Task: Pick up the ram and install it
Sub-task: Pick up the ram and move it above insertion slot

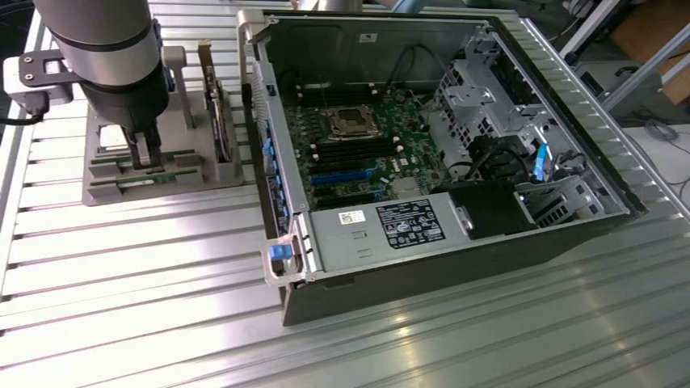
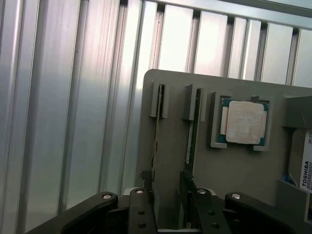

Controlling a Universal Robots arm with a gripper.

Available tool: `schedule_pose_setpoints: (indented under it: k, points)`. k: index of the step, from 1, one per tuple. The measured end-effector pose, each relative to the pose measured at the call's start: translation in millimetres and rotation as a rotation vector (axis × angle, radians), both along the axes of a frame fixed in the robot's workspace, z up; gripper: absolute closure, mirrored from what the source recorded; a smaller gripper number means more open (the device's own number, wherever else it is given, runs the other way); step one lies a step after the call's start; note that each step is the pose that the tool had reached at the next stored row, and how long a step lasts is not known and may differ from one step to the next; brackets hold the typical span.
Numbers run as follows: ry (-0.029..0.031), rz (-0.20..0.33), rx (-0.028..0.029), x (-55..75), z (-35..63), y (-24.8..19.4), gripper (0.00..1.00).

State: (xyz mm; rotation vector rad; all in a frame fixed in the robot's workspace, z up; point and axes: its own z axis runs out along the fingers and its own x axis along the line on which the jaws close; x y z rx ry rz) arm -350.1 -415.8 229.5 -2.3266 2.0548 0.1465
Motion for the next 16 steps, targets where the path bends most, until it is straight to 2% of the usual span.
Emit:
schedule_pose_setpoints:
  k: [7, 16]
  points:
    - [0.0000, 0.000, 0.0028, -9.7, -3.4, -0.2, 0.64]
    - [-0.0002, 0.000, 0.0035, -12.8, -9.3, -0.2, 0.64]
